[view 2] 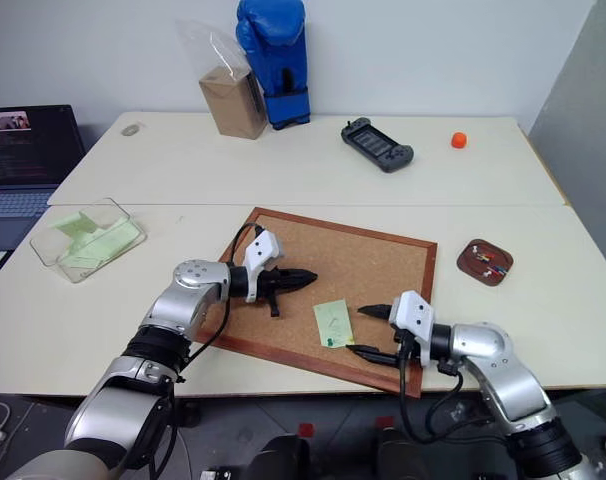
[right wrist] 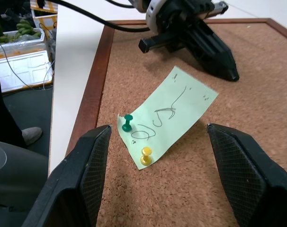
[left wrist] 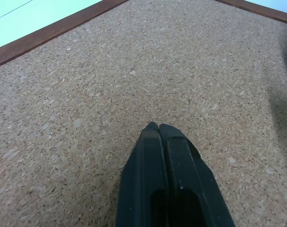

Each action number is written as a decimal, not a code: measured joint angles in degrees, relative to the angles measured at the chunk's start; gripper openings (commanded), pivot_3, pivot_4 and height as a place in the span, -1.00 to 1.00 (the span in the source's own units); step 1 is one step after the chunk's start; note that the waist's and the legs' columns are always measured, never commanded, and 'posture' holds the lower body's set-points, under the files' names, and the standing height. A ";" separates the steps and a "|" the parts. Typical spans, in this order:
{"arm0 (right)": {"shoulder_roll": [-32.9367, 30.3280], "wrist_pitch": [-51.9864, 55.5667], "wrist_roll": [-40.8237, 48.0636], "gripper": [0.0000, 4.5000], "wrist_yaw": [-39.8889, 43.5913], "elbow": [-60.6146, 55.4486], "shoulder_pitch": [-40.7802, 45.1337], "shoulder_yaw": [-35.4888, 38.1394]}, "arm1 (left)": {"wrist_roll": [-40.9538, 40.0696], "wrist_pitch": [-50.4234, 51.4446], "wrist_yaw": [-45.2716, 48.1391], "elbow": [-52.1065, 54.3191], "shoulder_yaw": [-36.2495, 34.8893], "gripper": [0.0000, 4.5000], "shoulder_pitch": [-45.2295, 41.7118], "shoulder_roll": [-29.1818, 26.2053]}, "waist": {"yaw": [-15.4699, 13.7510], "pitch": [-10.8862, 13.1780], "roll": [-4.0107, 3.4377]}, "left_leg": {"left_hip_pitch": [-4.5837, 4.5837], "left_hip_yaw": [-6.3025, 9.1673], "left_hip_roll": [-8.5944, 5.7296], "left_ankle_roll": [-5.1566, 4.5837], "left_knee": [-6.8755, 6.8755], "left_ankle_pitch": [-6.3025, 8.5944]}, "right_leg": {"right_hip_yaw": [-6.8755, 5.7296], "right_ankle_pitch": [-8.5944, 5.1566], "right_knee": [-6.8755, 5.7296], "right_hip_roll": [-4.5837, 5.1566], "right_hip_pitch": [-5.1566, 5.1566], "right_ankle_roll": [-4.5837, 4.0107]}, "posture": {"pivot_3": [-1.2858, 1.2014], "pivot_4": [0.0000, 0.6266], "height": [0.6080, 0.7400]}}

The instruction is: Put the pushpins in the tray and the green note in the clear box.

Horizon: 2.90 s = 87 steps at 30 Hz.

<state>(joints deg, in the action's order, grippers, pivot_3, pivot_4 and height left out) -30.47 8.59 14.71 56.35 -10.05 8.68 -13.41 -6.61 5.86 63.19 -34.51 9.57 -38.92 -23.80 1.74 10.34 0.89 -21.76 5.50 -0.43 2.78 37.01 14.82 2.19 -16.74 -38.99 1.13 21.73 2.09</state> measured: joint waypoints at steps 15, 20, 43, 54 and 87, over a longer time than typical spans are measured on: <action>2.09 -3.93 -1.24 -0.48 1.01 5.65 2.31 -1.77 | 0.00 0.18 -0.69 1.29 -0.34 -1.00 1.04 -0.02 | 0.03 0.00 0.00 | 0.01 0.01 0.00 0.00 0.00 0.00 | 0.00 0.00 -0.01 -0.01 0.00 -0.01 | 0.03 -0.52 1.00; 3.30 -4.67 -2.11 -0.97 1.52 7.62 3.40 -2.94 | 0.00 0.21 -0.90 1.35 -0.33 -1.00 1.06 -0.02 | 0.04 0.00 0.00 | 0.02 0.01 0.00 0.00 0.00 0.00 | 0.00 0.00 -0.01 -0.01 0.00 -0.01 | 0.03 -0.52 1.00; 0.51 2.00 3.65 -0.97 1.50 0.09 4.25 2.54 | 0.00 0.03 -1.19 1.29 -0.27 -1.00 0.91 0.11 | 0.02 -0.01 0.01 | 0.01 0.09 0.03 0.00 -0.01 0.00 | 0.01 0.01 -0.01 0.00 0.00 -0.01 | 0.03 -0.52 1.00; 0.53 11.08 9.17 -0.97 -4.53 -6.22 4.34 8.13 | 0.01 -0.07 -1.18 1.15 -0.22 -1.00 0.89 0.15 | 0.01 -0.01 0.00 | 0.01 0.09 0.02 0.00 -0.01 0.00 | 0.02 0.00 -0.01 0.00 0.00 -0.01 | 0.03 -0.52 1.00; -0.12 20.99 2.32 0.05 -35.28 26.35 19.05 28.17 | 0.06 -1.33 -0.52 -0.68 -0.21 -1.00 0.05 0.41 | 0.10 -0.04 -0.06 | 0.01 -0.14 0.01 -0.03 -0.04 -0.02 | 0.13 0.02 -0.05 0.02 0.03 -0.02 | 0.03 -0.52 1.00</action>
<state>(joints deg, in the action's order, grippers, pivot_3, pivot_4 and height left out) -30.60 29.57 17.03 21.07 16.30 27.73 14.76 -6.55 4.52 62.67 -35.19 9.36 -38.88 -23.40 1.85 10.30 0.83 -21.75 5.36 -0.43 2.75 36.97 14.81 2.32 -16.72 -39.04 1.16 21.76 2.07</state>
